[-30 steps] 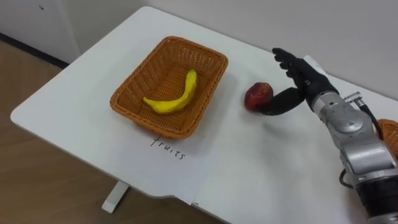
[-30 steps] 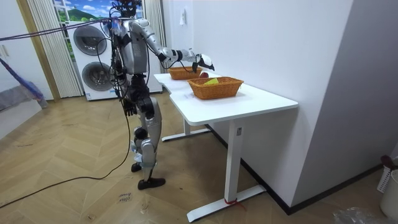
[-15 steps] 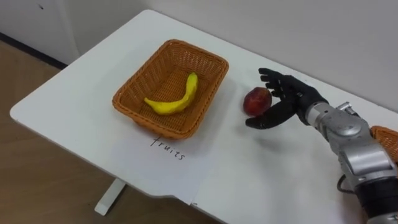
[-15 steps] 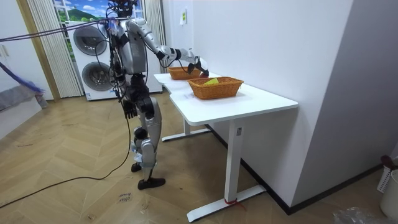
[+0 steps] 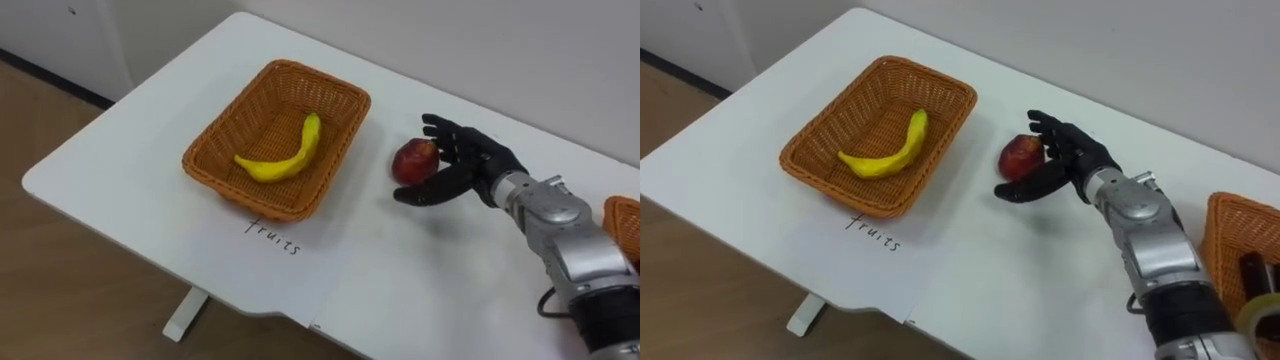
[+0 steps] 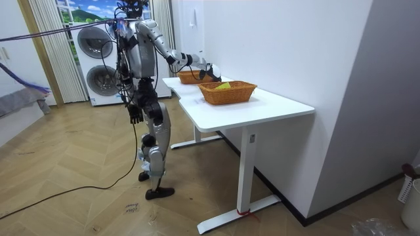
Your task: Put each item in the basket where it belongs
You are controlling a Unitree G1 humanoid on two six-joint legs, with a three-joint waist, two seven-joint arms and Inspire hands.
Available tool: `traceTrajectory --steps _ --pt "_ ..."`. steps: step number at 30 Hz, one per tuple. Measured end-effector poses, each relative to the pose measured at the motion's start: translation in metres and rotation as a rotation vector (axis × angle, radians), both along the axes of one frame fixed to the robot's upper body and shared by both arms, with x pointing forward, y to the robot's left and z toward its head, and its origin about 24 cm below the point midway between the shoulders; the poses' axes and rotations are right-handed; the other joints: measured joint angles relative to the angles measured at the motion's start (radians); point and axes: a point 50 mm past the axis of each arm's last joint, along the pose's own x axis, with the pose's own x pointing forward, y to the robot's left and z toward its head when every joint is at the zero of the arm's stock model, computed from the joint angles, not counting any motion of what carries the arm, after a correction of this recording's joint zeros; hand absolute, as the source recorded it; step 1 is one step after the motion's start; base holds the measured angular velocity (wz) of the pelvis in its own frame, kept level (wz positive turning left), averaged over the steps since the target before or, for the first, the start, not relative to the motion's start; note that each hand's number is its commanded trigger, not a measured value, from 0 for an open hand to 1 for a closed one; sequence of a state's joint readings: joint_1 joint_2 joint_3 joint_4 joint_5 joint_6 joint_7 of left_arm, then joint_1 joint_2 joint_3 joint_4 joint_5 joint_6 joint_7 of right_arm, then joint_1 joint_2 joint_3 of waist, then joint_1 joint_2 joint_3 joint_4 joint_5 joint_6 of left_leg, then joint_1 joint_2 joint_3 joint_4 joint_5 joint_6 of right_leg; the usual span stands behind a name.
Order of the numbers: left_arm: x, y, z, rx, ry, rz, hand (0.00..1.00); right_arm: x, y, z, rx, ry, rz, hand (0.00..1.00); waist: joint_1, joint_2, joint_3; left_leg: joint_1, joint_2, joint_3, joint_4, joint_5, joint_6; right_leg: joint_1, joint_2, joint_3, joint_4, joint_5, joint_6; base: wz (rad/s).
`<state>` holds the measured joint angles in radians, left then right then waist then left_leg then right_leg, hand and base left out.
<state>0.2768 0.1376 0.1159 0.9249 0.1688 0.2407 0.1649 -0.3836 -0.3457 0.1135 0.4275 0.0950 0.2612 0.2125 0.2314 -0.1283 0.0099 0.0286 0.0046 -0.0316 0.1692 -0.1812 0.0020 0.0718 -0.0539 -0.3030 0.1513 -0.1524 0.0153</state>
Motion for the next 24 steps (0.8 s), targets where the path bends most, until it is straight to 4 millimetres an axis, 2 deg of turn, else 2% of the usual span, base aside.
traceTrajectory --steps 9,17,21,24 --pt "0.000 0.000 0.000 -0.002 0.001 -0.003 0.00 0.001 0.006 -0.003 0.007 -0.017 -0.049 0.00 0.001 0.000 0.0008 0.000 -0.001 0.002 0.002 0.000 0.000 0.000 -0.003 -0.001 0.003 0.000 0.000 0.00" --pt "-0.003 -0.003 -0.001 -0.005 0.010 -0.015 0.00 0.000 0.001 -0.009 -0.017 -0.041 -0.170 0.00 0.005 0.003 0.0027 0.001 -0.001 0.004 0.000 0.000 0.000 0.003 -0.002 -0.001 0.003 0.000 0.000 0.01" --pt "-0.001 -0.004 -0.001 -0.002 -0.005 -0.018 0.00 0.000 0.001 -0.011 -0.036 -0.055 -0.217 0.00 0.008 0.013 0.0093 -0.004 0.000 0.003 -0.001 0.000 0.000 -0.001 -0.002 -0.002 0.002 0.000 0.000 0.00" --pt "0.001 -0.005 -0.001 0.006 -0.011 -0.018 0.00 0.001 0.002 -0.009 -0.040 -0.078 -0.225 0.00 0.008 0.024 0.0106 -0.009 0.000 0.003 -0.001 0.000 0.000 -0.005 -0.002 -0.003 0.002 0.000 0.000 0.00"
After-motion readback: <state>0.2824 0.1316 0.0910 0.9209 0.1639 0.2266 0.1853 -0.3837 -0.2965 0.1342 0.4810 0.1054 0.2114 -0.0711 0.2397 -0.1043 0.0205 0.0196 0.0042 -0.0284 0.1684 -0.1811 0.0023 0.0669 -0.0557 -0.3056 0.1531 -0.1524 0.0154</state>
